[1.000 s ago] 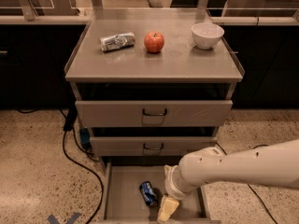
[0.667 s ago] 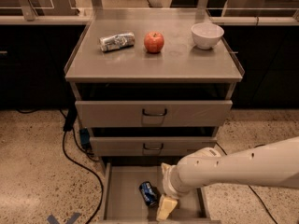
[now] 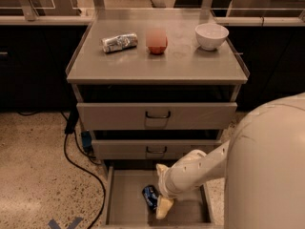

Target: Pick pepsi can from bottom drawer and place on counter

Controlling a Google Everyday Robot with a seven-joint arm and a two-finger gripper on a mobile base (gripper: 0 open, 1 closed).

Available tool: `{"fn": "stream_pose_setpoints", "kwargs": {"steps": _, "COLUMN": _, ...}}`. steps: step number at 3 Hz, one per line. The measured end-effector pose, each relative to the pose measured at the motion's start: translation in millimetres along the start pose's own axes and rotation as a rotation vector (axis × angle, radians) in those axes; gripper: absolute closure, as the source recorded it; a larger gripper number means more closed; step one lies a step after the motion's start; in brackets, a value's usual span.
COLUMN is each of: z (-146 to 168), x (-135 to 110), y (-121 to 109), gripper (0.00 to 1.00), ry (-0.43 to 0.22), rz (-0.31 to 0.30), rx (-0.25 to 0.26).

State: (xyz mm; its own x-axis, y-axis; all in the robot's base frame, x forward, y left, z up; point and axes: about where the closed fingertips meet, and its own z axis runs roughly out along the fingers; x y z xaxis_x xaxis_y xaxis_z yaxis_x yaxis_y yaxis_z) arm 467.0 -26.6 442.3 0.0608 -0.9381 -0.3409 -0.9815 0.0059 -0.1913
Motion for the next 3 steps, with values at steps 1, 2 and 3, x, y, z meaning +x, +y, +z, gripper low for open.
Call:
{"fn": "stream_pose_setpoints", "kwargs": {"steps": 1, "z": 0, "x": 0, "y": 0, "gripper": 0.00, "ry": 0.000, "rz": 0.000, "rx": 0.000}}
{"fn": "stream_pose_setpoints", "kwargs": {"steps": 2, "z": 9, "x": 1, "y": 5, "gripper": 0.00, "ry": -0.041, "rz": 0.017, "rx": 0.004}}
{"fn": "stream_pose_setpoints", "kwargs": {"steps": 3, "z": 21, "x": 10, "y": 13, "gripper": 0.00, "ry": -0.115, "rz": 0.065, "rx": 0.012}}
